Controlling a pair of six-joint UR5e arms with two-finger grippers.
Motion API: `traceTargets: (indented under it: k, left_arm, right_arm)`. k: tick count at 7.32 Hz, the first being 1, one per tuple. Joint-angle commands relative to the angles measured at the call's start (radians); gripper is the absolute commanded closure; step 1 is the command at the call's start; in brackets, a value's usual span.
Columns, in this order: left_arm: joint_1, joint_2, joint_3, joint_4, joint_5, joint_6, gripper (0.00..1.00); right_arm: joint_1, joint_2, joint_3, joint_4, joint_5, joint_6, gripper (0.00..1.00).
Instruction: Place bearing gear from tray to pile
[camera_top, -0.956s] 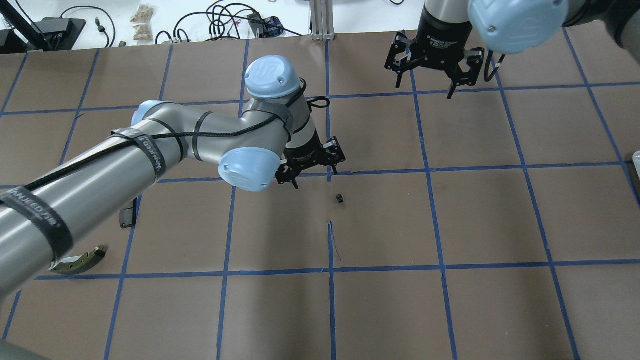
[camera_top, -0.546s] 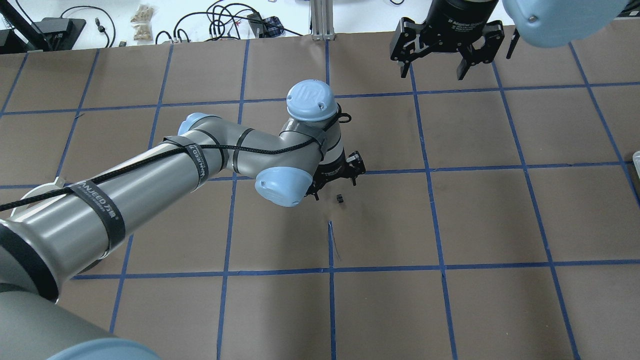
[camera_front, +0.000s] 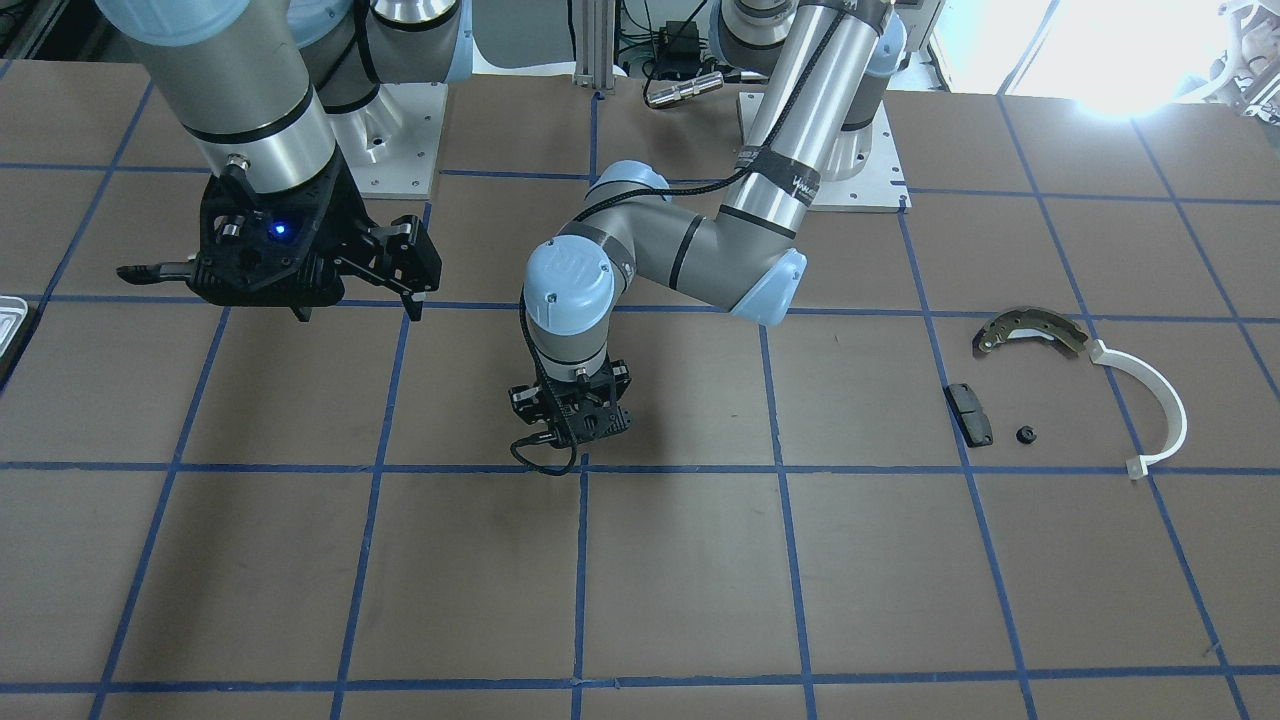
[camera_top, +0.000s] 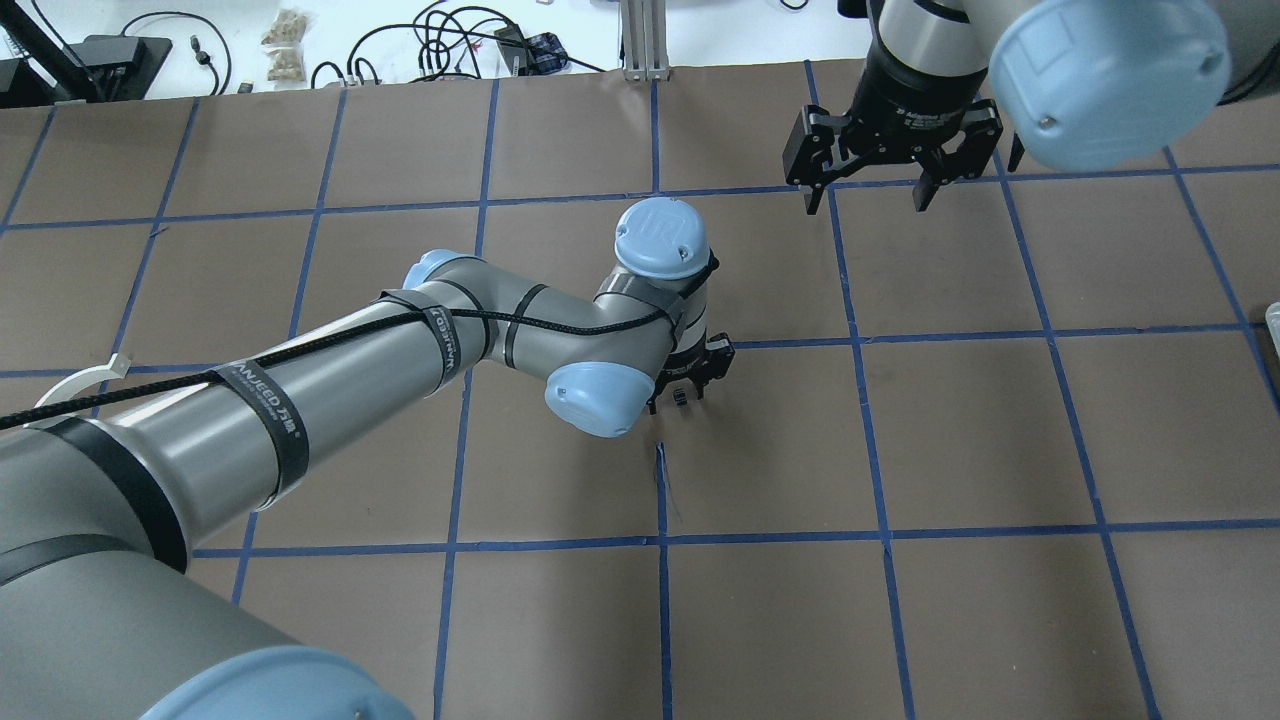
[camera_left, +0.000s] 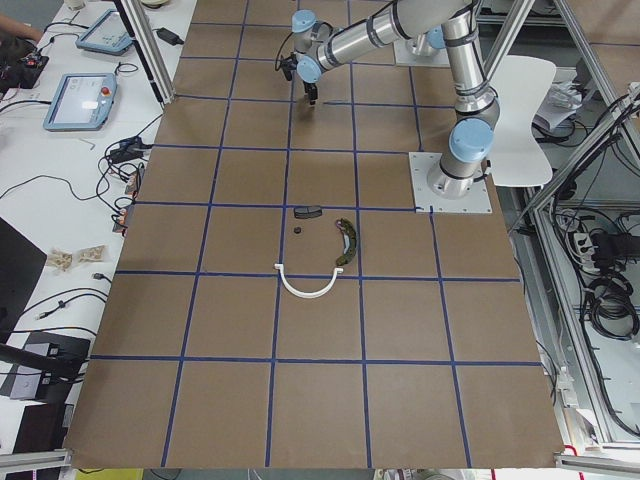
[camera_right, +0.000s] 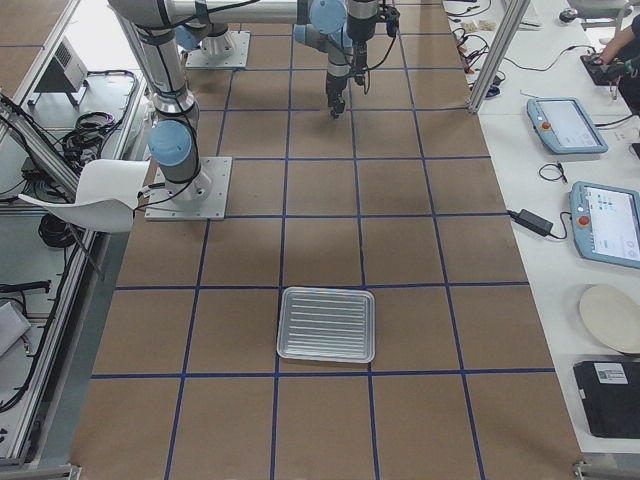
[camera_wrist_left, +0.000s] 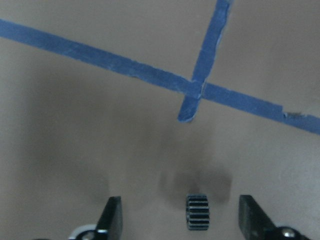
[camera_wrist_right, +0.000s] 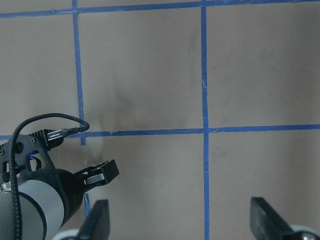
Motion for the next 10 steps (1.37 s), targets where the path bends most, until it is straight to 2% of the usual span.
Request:
traceTargets:
  k: [1,2,3,5,6,8,10]
  left_arm:
    - [0.001,-0.004,0.005,0.021,-0.002,0.012,1.0]
    - [0.004,0.002,0.004,0.021,0.0,0.012,1.0]
    - [0.031,0.035,-0.031,0.014,0.001,0.105,1.0]
    - [0.158,0.112,-0.087,-0.005,0.0,0.245,1.0]
    - [0.233,0.165,-0.134,-0.026,0.006,0.373,1.0]
    - [0.484,0.277,-0.246,-0.061,0.061,0.701,1.0]
    - [0.748,0.332,-0.271,-0.071,0.067,1.048,1.0]
  right_arm:
    - [-0.006,-0.068,0.073,-0.125,-0.004,-0.015,0.0]
    - [-0.005,-0.024,-0.006,-0.074,-0.005,-0.015,0.0]
    - [-0.005,0.01,-0.051,-0.031,-0.005,-0.015,0.0]
    - [-0.002,0.001,-0.053,-0.019,-0.02,-0.015,0.0]
    - [0.0,0.001,-0.053,-0.014,-0.031,-0.015,0.0]
    - [0.0,0.001,-0.052,-0.014,-0.033,-0.015,0.0]
    - [0.001,0.001,-0.053,-0.014,-0.031,-0.013,0.0]
